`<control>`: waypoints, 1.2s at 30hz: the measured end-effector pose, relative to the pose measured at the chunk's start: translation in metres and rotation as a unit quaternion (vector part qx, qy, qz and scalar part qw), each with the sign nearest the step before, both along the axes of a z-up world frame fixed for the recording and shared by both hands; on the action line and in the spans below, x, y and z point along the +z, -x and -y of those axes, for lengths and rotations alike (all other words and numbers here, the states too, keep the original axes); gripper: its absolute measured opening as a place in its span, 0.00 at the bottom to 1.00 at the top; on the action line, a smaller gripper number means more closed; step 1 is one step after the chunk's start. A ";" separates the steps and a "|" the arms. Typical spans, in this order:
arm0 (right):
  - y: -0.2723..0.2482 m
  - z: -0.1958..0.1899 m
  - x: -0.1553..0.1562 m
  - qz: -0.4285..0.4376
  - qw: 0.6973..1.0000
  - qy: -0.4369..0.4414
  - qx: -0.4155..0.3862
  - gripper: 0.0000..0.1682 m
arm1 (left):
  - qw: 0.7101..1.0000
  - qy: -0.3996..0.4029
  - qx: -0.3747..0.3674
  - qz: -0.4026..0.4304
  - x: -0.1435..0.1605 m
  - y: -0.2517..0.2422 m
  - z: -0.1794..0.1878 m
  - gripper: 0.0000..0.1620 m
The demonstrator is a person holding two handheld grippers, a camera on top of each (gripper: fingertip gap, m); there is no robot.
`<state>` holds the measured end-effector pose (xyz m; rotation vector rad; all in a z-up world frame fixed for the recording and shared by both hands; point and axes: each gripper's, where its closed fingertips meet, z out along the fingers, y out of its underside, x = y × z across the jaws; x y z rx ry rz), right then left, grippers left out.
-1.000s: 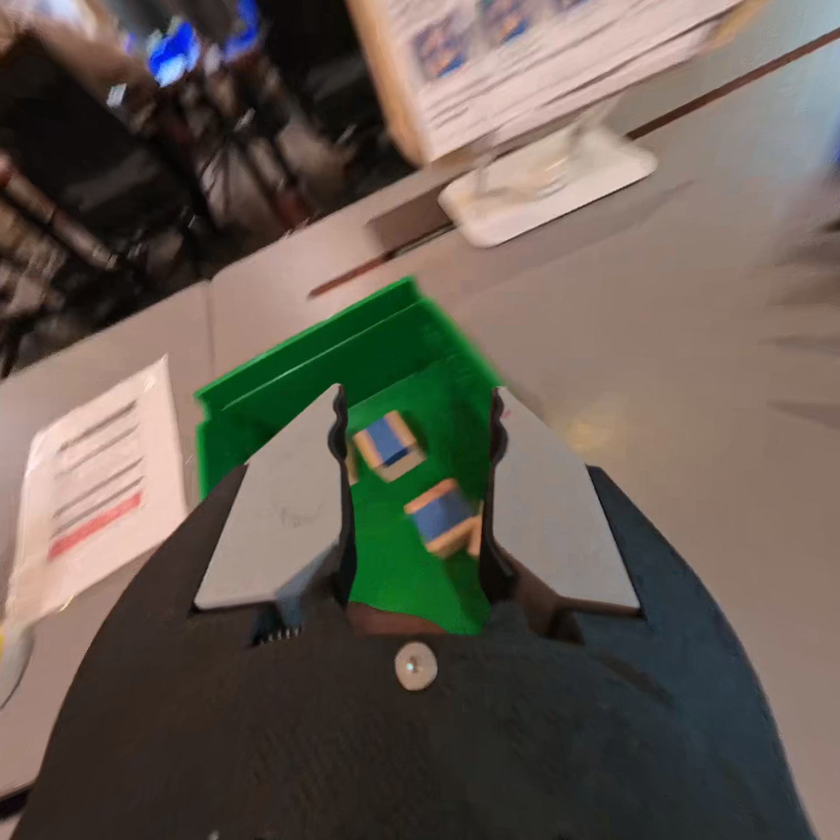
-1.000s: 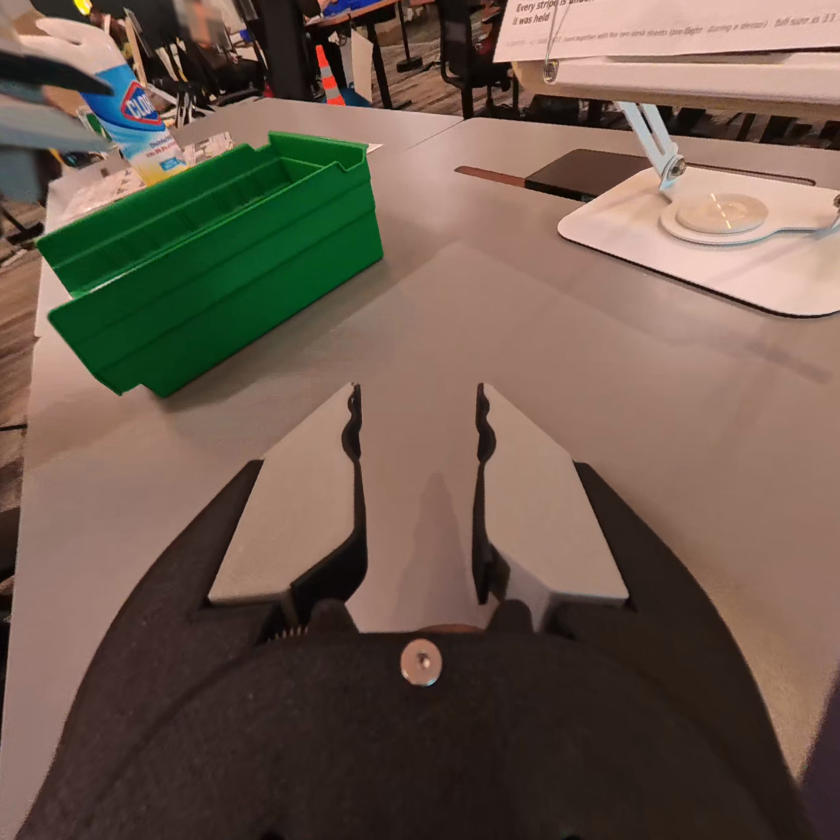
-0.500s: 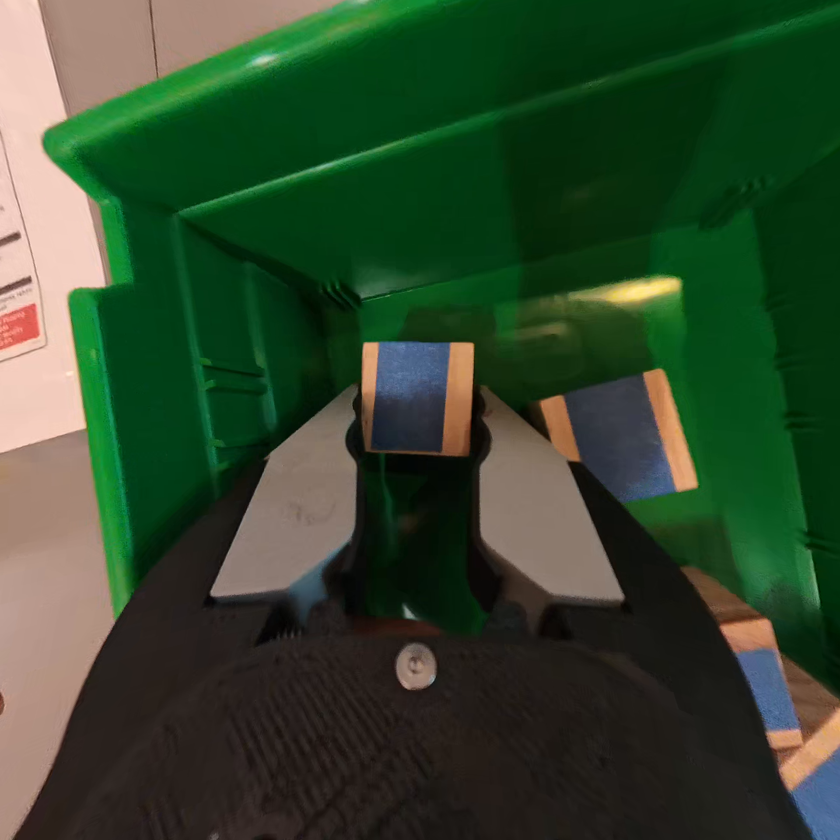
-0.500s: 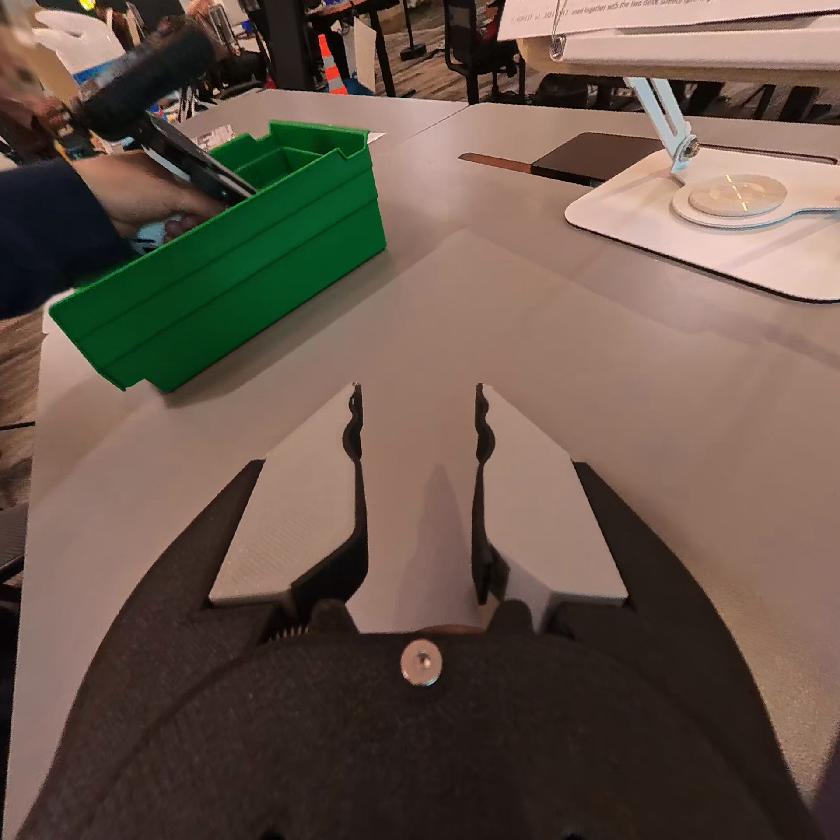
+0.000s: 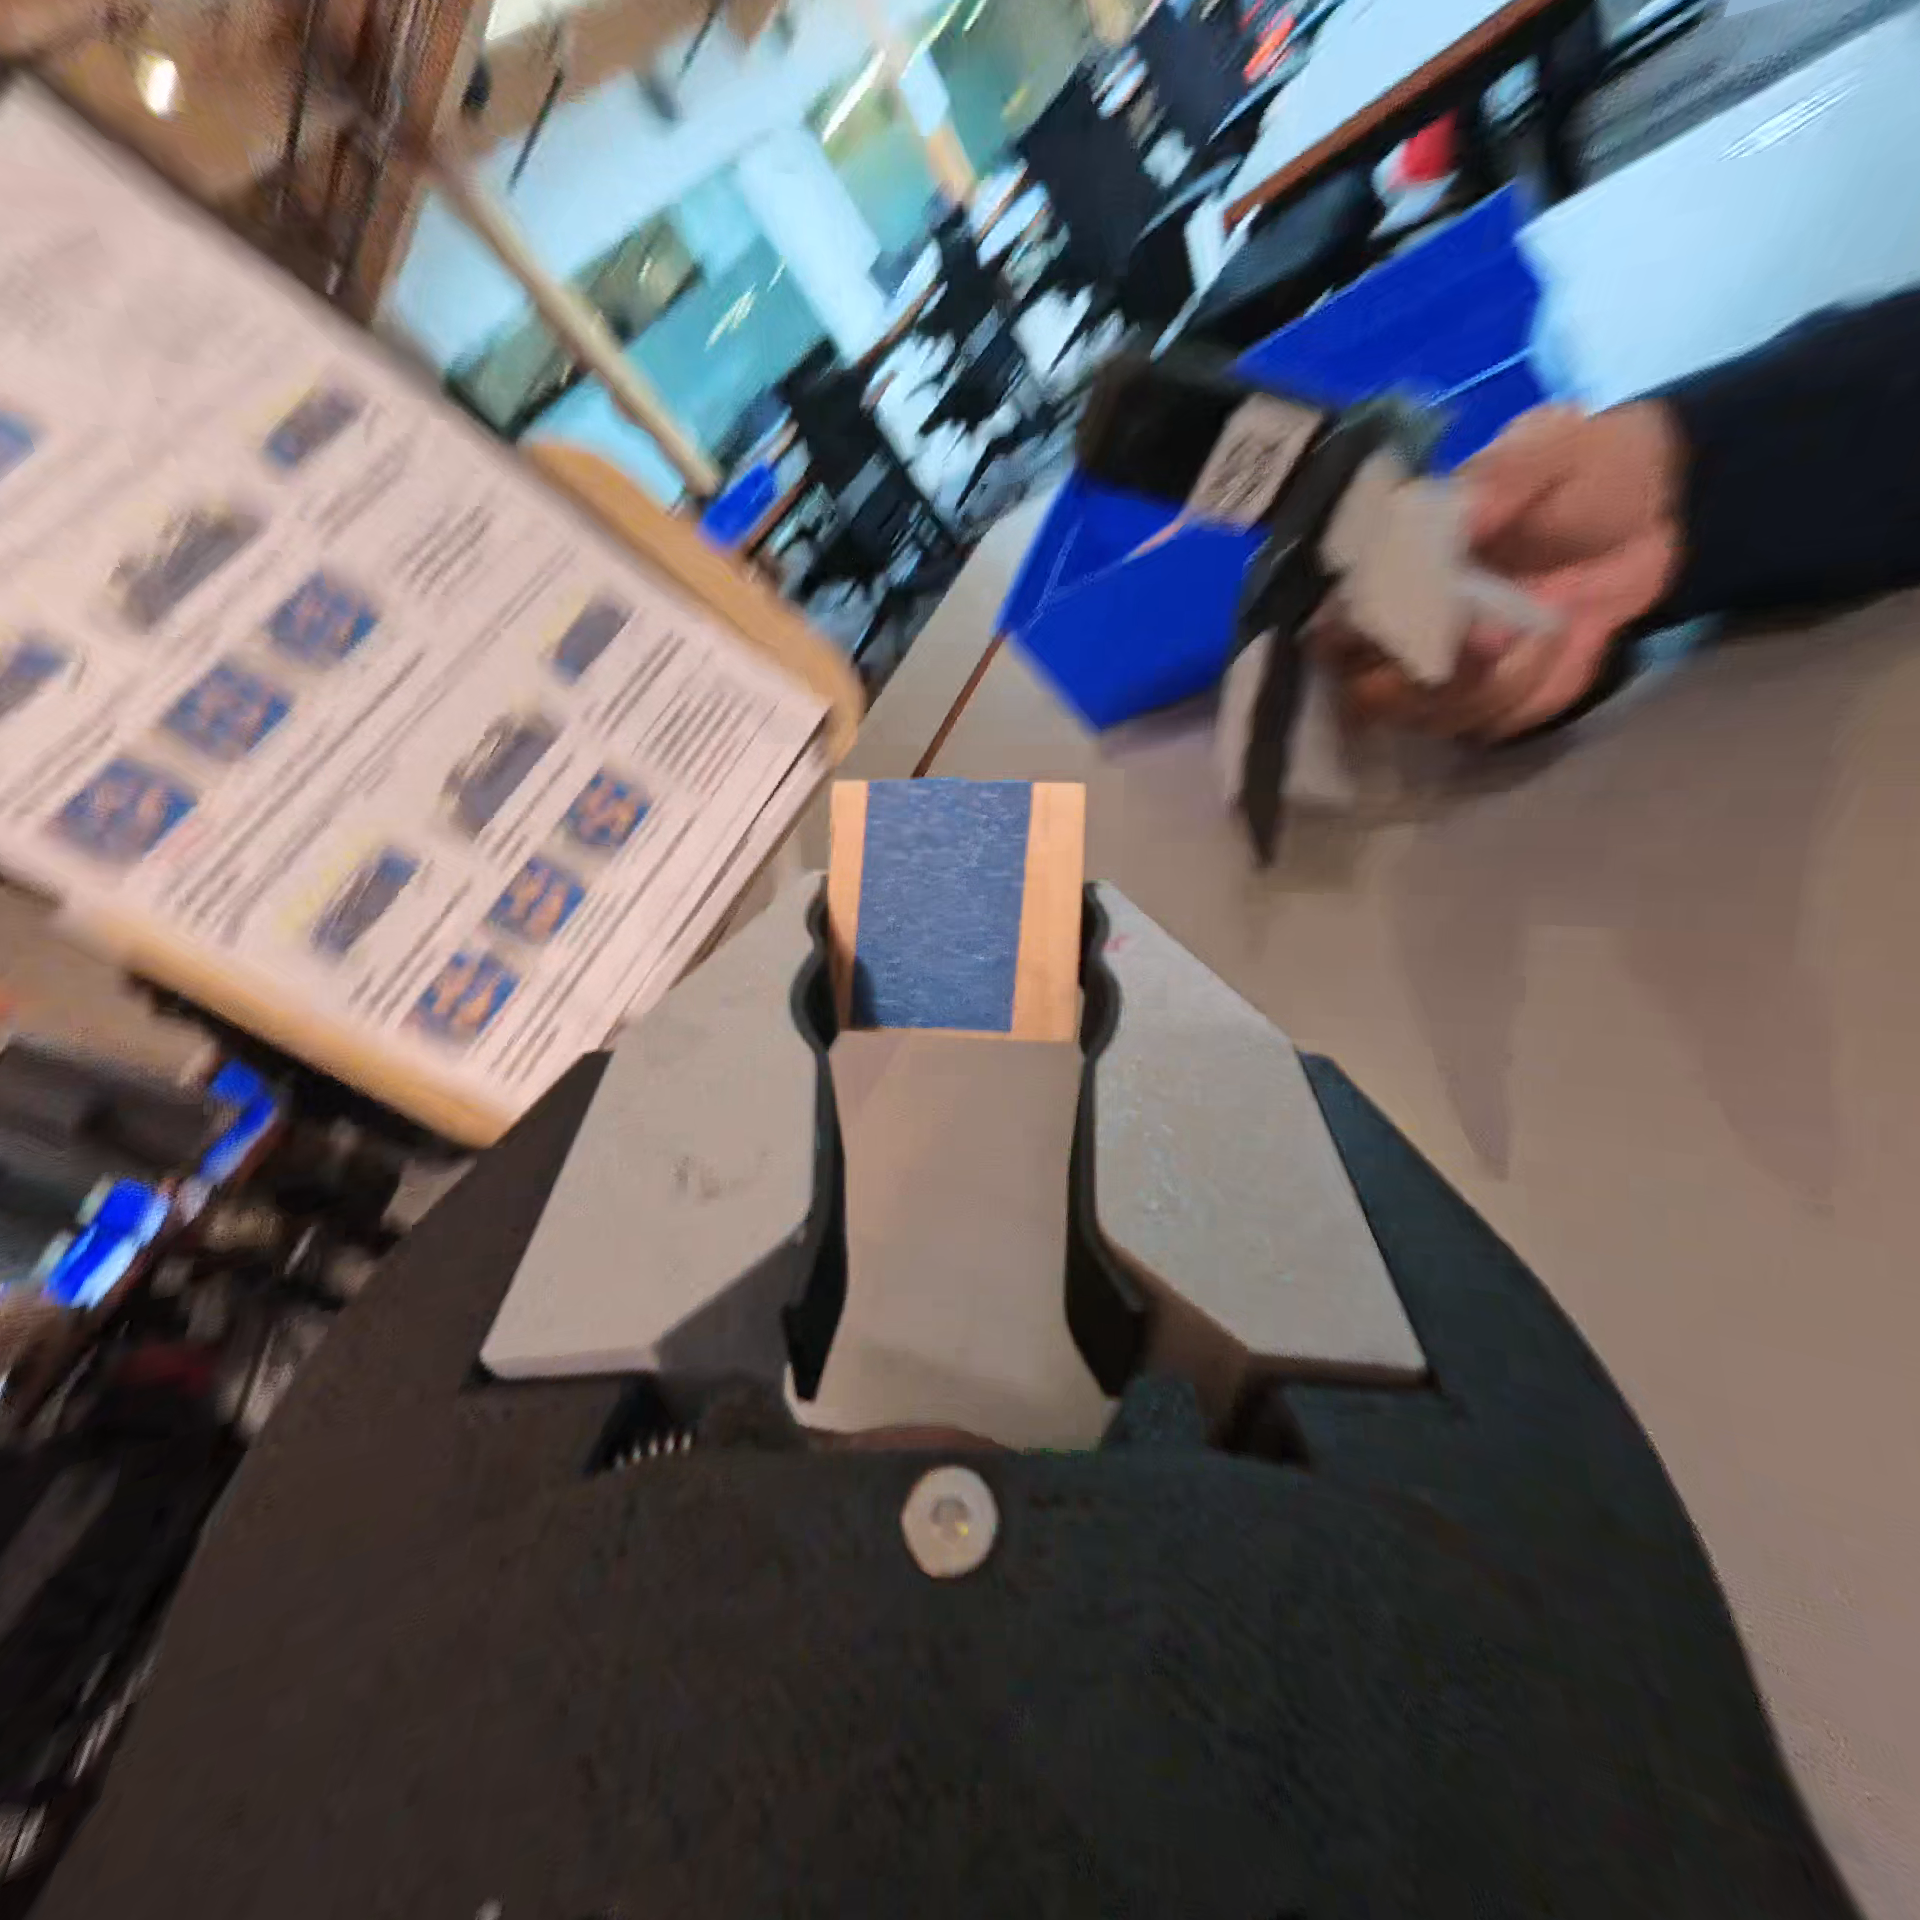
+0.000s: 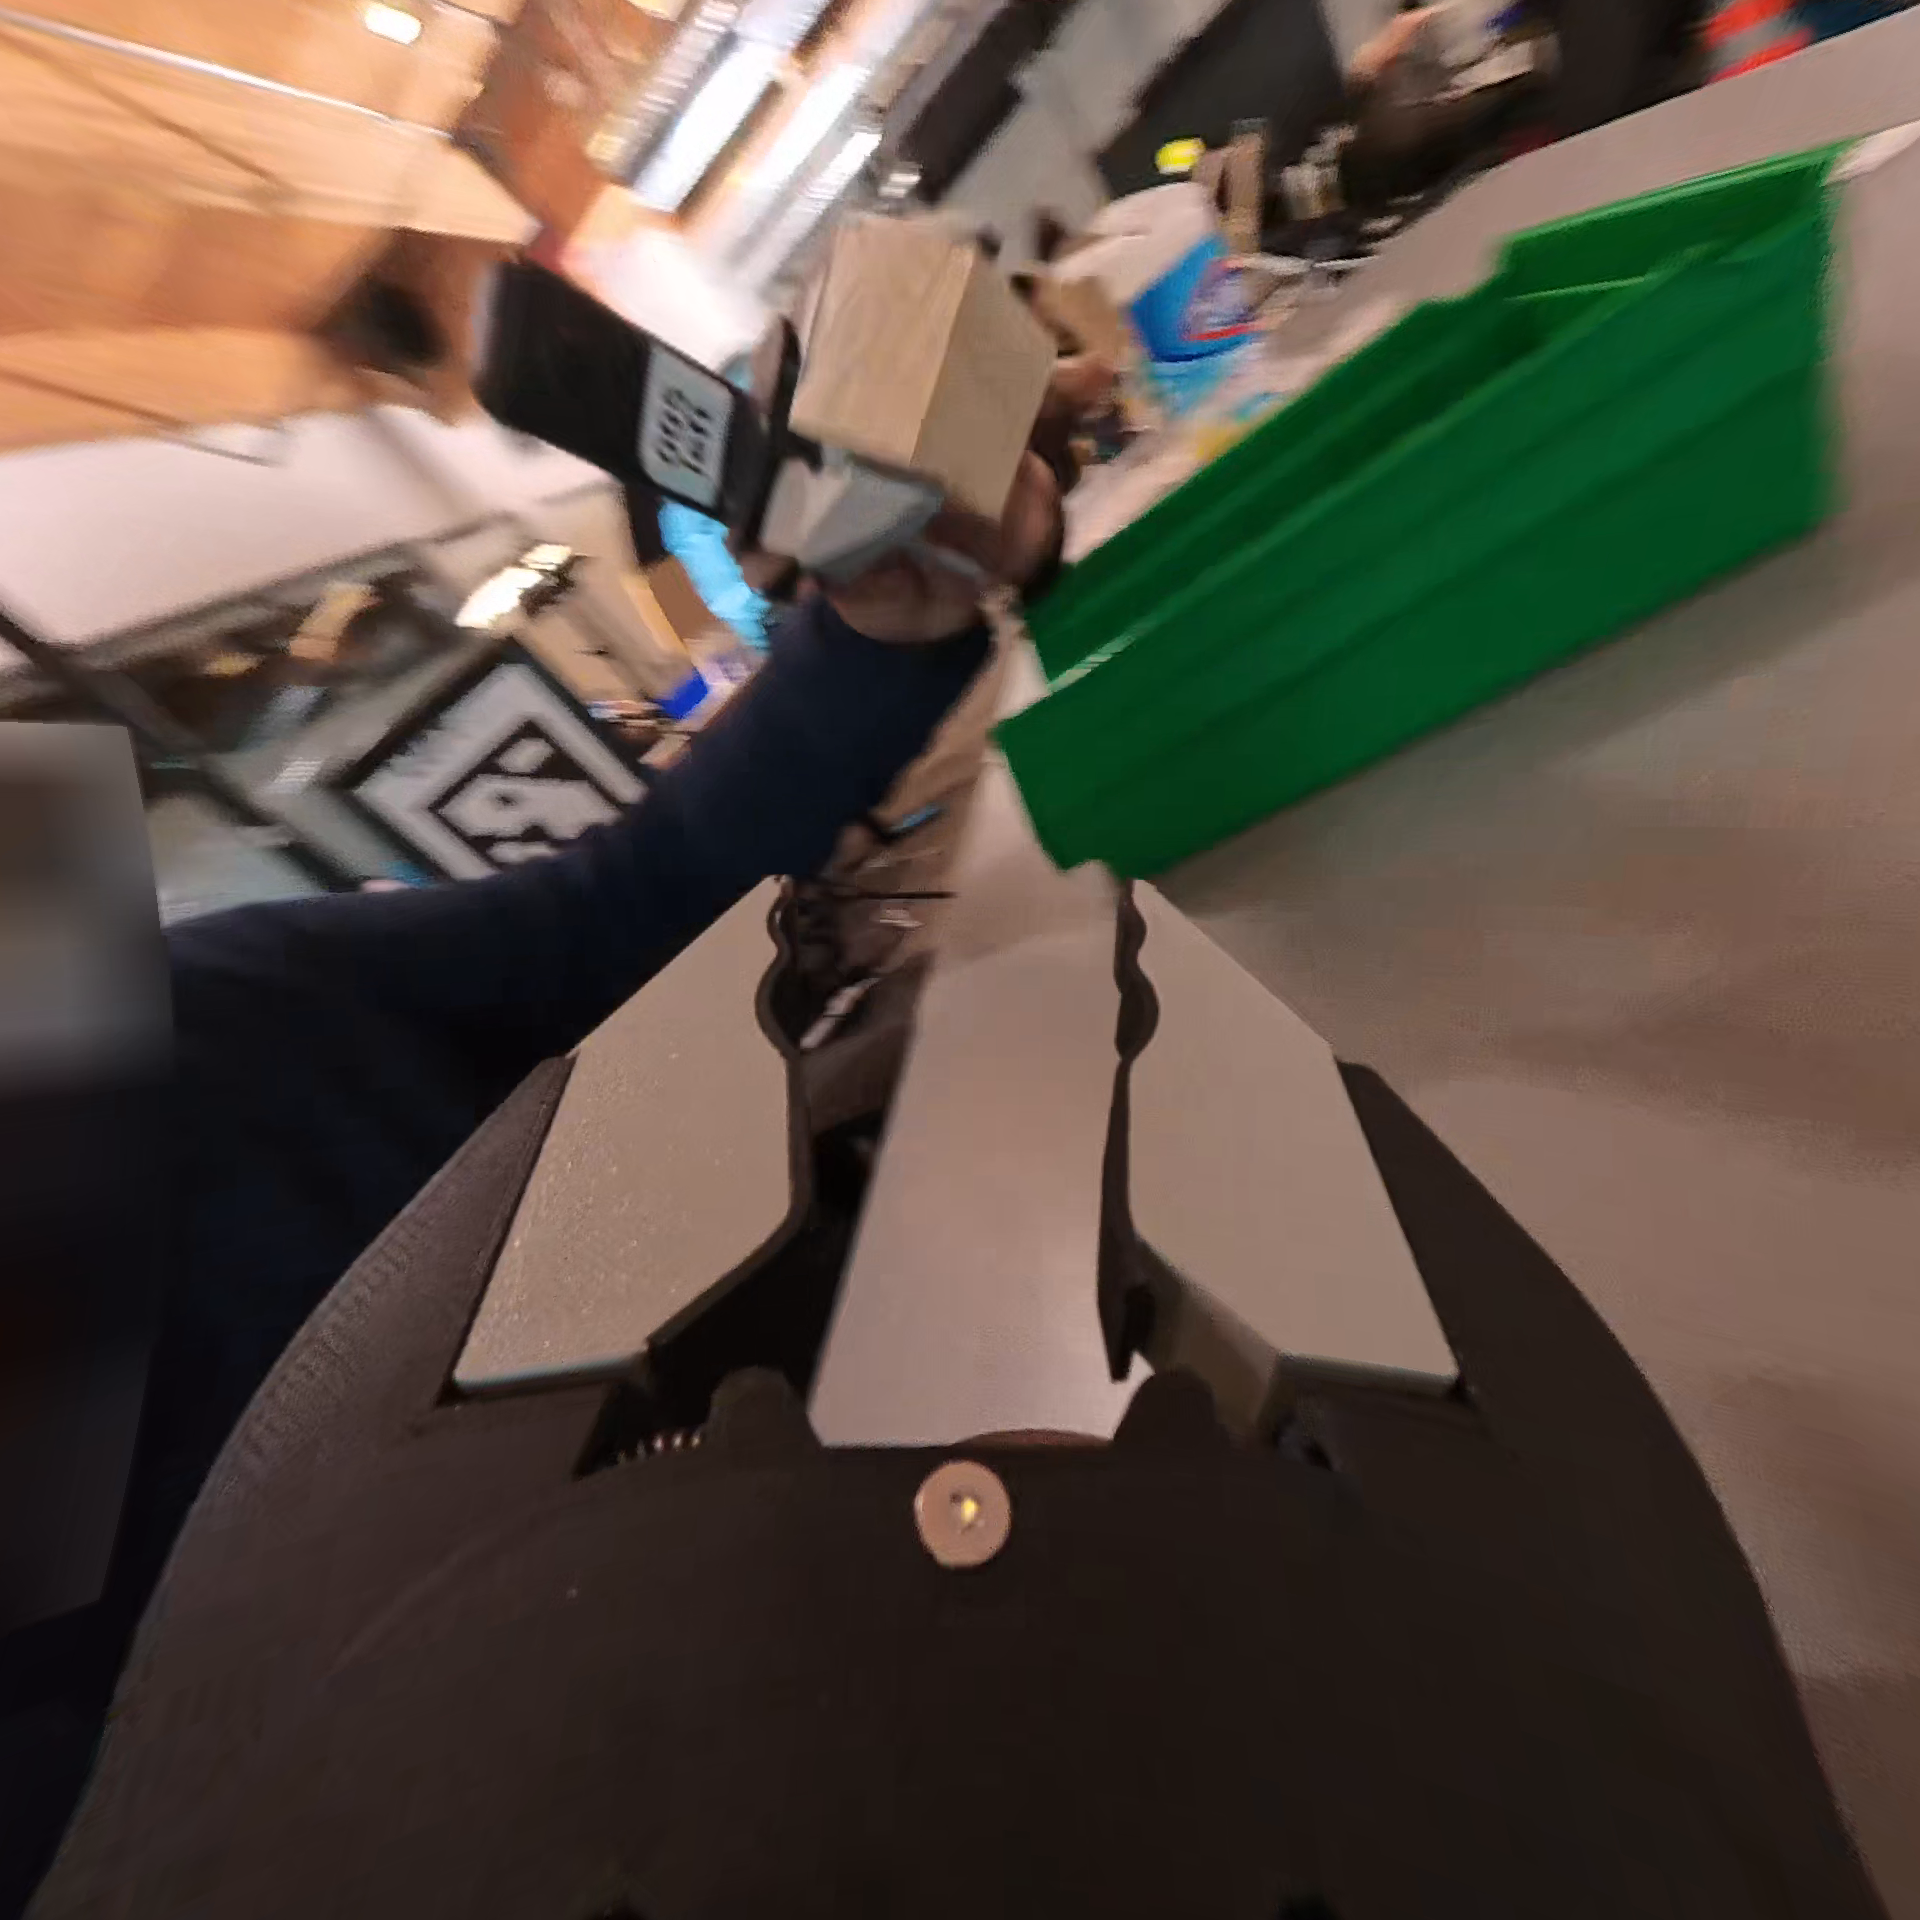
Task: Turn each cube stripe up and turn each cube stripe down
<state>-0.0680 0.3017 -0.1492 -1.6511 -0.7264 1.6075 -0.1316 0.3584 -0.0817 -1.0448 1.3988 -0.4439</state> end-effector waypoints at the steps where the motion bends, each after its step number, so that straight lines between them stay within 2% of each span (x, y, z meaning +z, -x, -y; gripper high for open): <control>1: 0.004 0.009 0.007 -0.021 0.999 0.005 0.028 0.36 | 0.999 -0.010 -0.033 0.011 0.003 -0.013 0.024 0.27; 3: 0.008 0.024 0.020 -0.061 0.996 0.006 0.068 0.38 | 0.995 -0.022 -0.089 0.041 0.008 -0.035 0.064 0.27; 5: 0.008 0.038 0.034 -0.104 0.989 0.011 0.108 0.38 | 0.991 -0.021 -0.124 0.055 0.004 -0.051 0.089 0.27; 8: 0.007 0.051 0.049 -0.154 0.977 0.018 0.146 0.37 | 0.990 -0.042 -0.125 0.054 -0.011 -0.070 0.100 0.27; 10: 0.007 0.053 0.050 -0.158 0.975 0.024 0.152 0.35 | 0.989 -0.042 -0.126 0.060 -0.018 -0.079 0.100 0.27; 12: 0.010 0.045 0.043 -0.142 0.981 0.023 0.130 0.29 | 0.988 -0.031 -0.135 0.062 -0.026 -0.086 0.101 0.27; 18: 0.003 0.018 0.033 -0.092 0.995 0.005 0.037 0.28 | 0.993 0.020 -0.073 0.089 -0.042 -0.089 0.073 0.29; 20: -0.006 0.006 0.034 -0.068 0.997 -0.028 -0.022 0.27 | 0.992 0.030 -0.057 0.112 -0.045 -0.088 0.069 0.34; 23: -0.028 -0.015 0.038 -0.011 0.985 -0.100 -0.142 0.27 | 0.987 0.057 -0.038 0.144 -0.054 -0.087 0.063 0.35; 25: -0.045 -0.024 0.045 0.020 0.965 -0.154 -0.212 0.27 | 0.986 0.068 -0.009 0.153 -0.061 -0.087 0.053 0.33; 28: -0.071 -0.026 0.066 0.046 0.921 -0.235 -0.306 0.27 | 0.988 0.040 0.037 0.142 -0.070 -0.087 0.040 0.27; 30: -0.101 -0.019 0.093 0.049 0.875 -0.279 -0.392 0.27 | 0.992 0.011 0.059 0.114 -0.083 -0.086 0.033 0.23; 32: -0.150 -0.006 0.123 0.077 0.807 -0.310 -0.497 0.27 | 0.993 0.003 0.082 0.084 -0.096 -0.084 0.025 0.21; 33: -0.181 -0.001 0.135 0.109 0.767 -0.313 -0.549 0.27 | 0.993 0.014 0.089 0.076 -0.100 -0.084 0.022 0.21; 34: -0.209 0.000 0.138 0.156 0.744 -0.298 -0.577 0.27 | 0.993 0.028 0.095 0.067 -0.104 -0.085 0.021 0.20; 36: -0.264 -0.009 0.120 0.269 0.728 -0.216 -0.593 0.27 | 0.993 0.041 0.100 0.055 -0.106 -0.087 0.020 0.18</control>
